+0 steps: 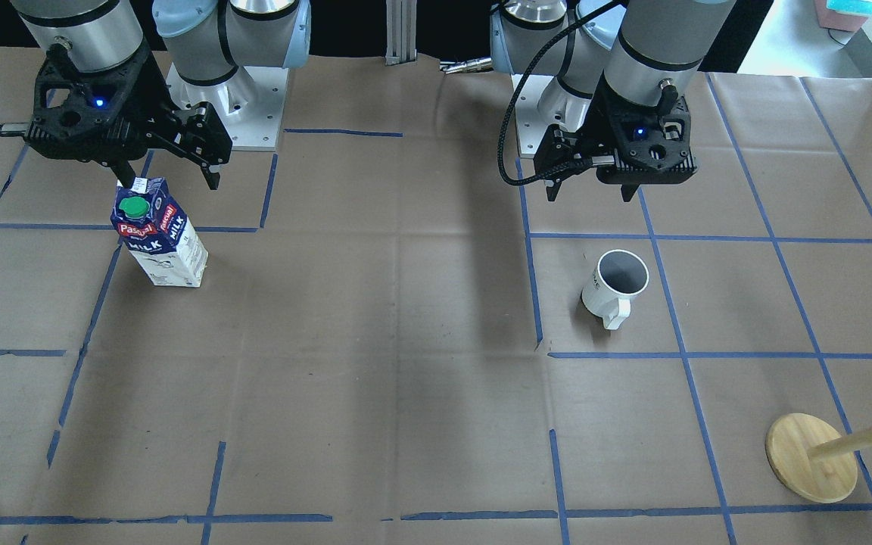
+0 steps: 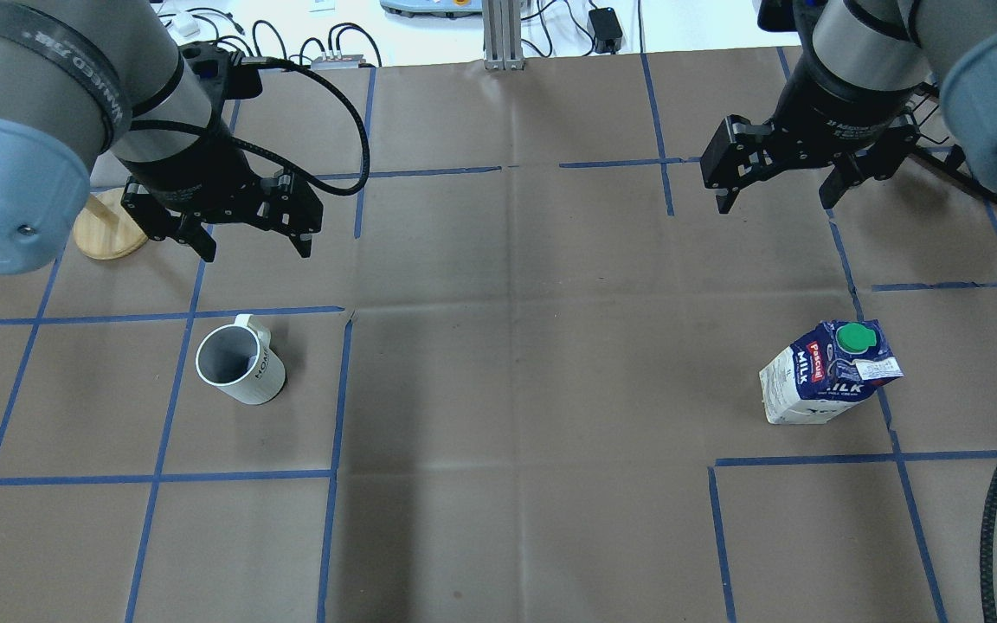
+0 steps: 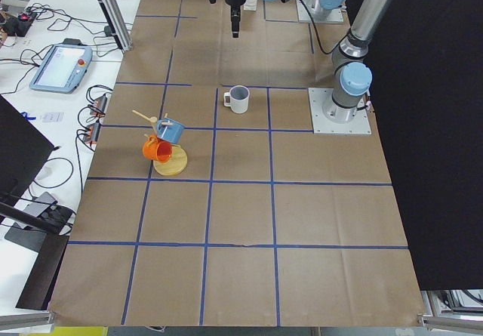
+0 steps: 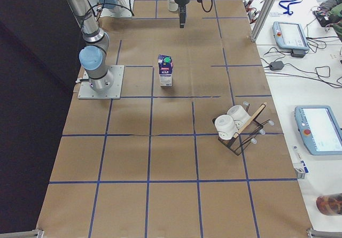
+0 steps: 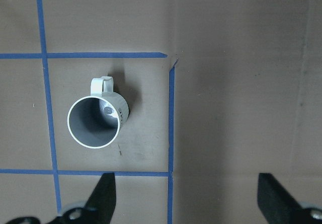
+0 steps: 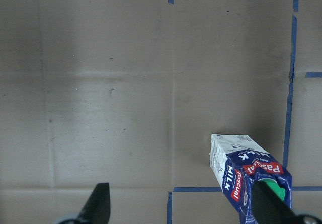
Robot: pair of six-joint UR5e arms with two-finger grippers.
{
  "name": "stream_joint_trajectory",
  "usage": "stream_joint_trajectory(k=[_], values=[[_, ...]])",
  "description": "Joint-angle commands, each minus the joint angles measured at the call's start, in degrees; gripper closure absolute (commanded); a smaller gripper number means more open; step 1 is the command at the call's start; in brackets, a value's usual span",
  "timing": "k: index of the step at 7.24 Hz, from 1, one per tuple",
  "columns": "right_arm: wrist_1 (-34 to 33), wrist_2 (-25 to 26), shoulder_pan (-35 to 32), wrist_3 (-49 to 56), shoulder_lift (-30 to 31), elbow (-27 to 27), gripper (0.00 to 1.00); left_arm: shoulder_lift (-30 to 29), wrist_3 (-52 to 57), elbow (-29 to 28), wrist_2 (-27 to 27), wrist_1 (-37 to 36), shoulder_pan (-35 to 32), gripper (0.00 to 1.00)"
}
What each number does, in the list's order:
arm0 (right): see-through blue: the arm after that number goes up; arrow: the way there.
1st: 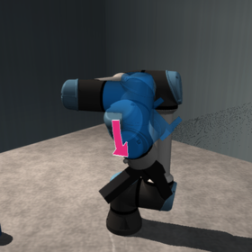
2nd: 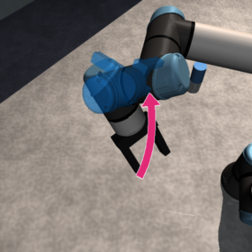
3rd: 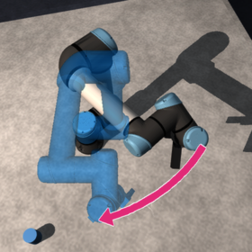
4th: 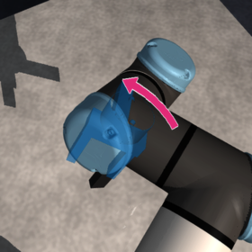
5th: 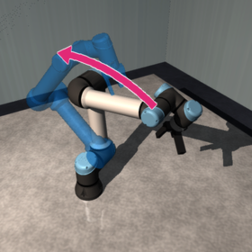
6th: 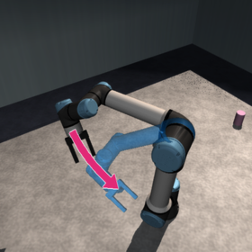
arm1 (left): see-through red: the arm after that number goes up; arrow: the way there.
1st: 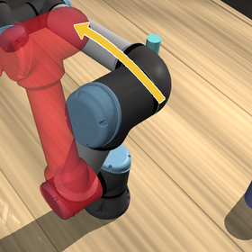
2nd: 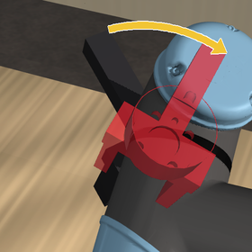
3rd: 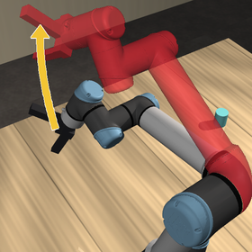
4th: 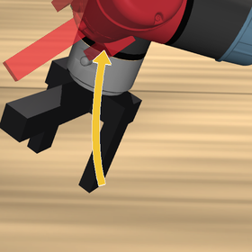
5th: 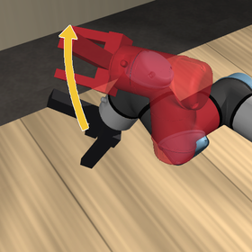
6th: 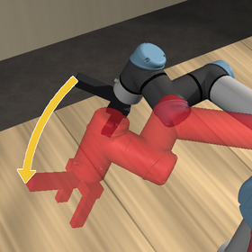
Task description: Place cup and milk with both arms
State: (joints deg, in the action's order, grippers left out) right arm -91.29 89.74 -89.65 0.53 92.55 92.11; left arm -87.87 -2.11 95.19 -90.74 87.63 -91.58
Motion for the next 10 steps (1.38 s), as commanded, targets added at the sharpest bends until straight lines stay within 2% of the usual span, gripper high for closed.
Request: stream_joint_trajectory(k=[1,10], values=[[0.0,0.0,0.0,0.0,-0.1,0.0,0.00,-0.2,0.0,0.1,0.9,0.0,0.0,0.00],[0.1,0.0,0.0,0.2,-0.1,0.0,0.00,0.1,0.2,0.2,1.3,0.1,0.8,0.00]])
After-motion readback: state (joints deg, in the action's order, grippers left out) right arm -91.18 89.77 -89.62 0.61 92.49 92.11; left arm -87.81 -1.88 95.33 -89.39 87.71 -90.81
